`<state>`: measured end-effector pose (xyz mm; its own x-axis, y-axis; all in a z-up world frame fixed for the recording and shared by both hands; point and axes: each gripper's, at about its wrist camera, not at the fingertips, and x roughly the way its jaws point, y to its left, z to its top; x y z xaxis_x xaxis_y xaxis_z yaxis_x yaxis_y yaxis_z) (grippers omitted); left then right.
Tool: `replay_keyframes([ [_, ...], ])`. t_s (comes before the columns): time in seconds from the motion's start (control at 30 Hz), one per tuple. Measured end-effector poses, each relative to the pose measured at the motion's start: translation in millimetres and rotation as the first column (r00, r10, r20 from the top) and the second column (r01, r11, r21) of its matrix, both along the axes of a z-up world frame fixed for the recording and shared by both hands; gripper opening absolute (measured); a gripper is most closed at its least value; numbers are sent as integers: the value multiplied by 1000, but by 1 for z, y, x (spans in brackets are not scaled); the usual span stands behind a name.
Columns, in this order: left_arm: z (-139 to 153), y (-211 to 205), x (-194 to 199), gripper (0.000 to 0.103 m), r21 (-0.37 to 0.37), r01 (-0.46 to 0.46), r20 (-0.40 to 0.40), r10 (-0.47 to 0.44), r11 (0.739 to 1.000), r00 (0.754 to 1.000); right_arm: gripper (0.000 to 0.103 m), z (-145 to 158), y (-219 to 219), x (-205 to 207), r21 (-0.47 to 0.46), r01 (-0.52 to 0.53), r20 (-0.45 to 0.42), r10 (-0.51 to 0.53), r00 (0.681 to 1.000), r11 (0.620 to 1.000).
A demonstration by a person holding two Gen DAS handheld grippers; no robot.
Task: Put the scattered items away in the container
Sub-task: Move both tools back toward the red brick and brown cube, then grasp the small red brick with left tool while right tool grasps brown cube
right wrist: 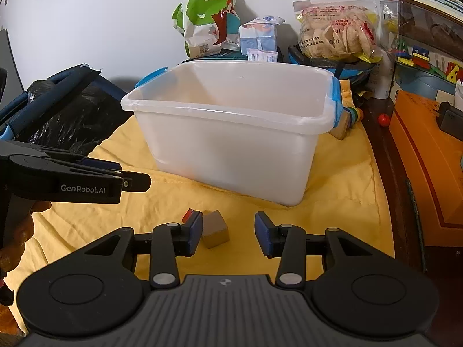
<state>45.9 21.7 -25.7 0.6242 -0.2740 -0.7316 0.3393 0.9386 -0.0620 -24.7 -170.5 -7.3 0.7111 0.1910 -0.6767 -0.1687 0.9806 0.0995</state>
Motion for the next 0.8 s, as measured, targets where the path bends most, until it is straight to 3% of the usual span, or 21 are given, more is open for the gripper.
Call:
replay_keyframes([
  [0.8, -11, -3, 3, 52, 5, 11, -30, -11, 1000, 999, 44, -5, 4, 4, -2, -5, -22, 5, 1000, 1000],
])
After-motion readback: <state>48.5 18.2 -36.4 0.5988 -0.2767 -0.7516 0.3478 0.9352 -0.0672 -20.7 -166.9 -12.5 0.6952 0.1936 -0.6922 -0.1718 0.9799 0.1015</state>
